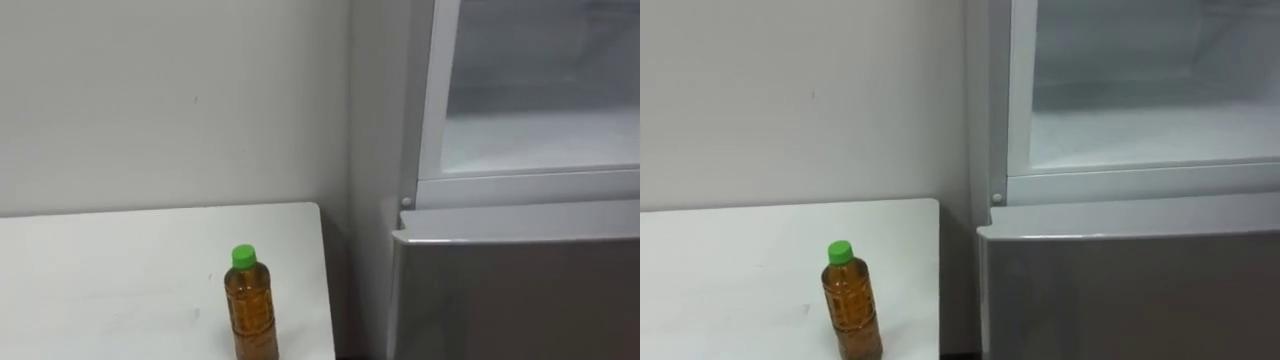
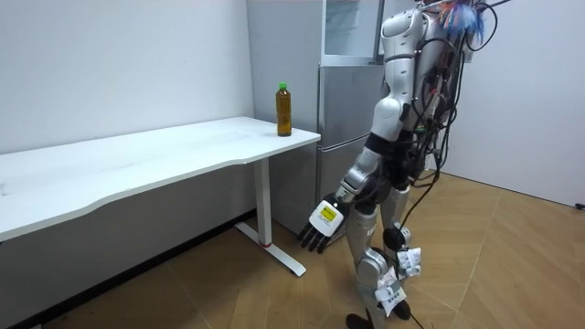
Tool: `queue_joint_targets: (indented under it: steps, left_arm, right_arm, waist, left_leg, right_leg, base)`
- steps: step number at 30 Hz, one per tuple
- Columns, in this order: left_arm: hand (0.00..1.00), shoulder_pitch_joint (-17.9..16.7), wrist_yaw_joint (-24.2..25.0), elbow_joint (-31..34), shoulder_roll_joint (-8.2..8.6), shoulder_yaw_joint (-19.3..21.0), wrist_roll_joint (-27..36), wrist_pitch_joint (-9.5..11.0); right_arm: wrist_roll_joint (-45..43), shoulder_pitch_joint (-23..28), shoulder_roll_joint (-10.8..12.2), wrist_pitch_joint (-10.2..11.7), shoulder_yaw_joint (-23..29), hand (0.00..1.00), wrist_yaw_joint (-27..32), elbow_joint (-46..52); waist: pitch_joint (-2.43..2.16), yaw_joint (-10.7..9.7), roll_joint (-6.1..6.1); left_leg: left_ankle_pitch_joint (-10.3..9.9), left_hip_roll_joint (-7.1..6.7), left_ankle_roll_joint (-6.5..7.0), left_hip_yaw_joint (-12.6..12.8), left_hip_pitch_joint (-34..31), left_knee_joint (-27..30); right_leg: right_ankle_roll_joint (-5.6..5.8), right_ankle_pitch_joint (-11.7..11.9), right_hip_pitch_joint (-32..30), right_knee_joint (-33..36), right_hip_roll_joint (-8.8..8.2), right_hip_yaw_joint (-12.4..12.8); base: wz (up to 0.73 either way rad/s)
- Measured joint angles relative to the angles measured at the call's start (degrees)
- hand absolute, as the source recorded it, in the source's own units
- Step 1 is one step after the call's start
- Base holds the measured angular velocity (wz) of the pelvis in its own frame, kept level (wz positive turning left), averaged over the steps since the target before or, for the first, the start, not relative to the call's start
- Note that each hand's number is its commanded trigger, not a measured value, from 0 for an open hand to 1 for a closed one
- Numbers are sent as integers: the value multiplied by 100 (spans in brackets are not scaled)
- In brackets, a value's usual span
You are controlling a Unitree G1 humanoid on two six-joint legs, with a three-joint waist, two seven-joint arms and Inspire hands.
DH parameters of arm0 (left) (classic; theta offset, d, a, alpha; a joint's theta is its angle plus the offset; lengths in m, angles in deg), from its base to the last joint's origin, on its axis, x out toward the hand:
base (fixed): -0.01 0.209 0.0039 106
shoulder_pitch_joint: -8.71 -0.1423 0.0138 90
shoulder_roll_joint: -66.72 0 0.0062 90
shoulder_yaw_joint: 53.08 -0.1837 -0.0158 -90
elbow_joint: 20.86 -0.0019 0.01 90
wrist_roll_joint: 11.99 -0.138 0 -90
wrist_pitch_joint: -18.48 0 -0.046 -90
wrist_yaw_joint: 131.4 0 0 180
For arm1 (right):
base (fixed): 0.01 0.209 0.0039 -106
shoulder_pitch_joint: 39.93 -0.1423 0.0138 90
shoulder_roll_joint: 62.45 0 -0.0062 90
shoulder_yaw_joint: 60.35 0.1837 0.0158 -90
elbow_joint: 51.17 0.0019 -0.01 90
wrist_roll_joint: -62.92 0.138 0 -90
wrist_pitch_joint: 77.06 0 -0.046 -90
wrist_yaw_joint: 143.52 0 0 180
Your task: Put the bottle in the upper fridge
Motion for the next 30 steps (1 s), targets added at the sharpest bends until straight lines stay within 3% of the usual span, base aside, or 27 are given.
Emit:
queue_joint_targets:
  steps: [9,20,23,30]
  left_arm:
    - [0,181,376,-162,3,-93,16,-34]
    - [0,148,598,-212,-17,44,39,10]
    - [0,145,608,-212,-35,42,52,25]
    - [0,34,667,-183,-71,156,38,18]
  right_arm:
    - [201,-56,1,6,-69,0,7,-43]
    - [80,-135,-24,34,-189,0,-262,-21]
    - [-26,-174,-38,33,-272,0,-321,39]
    - [-495,-33,-81,-31,-519,0,-447,1631]
  waist:
    - [-2,-105,9]
    - [21,-50,-66]
    - [29,44,-94]
    - [28,96,-167]
  left_leg:
    - [0,2,0,8,-33,0]
    - [0,8,0,32,-26,-11]
    - [0,10,0,88,-31,-13]
    - [0,16,0,98,-124,-8]
  right_leg:
    - [1,31,-42,-10,-7,1]
    - [2,28,-66,-11,-4,19]
    - [2,28,-108,3,0,61]
    - [-1,40,-166,0,2,58]
  base:
    - [-3]
    - [0]
    - [-8]
    - [1]
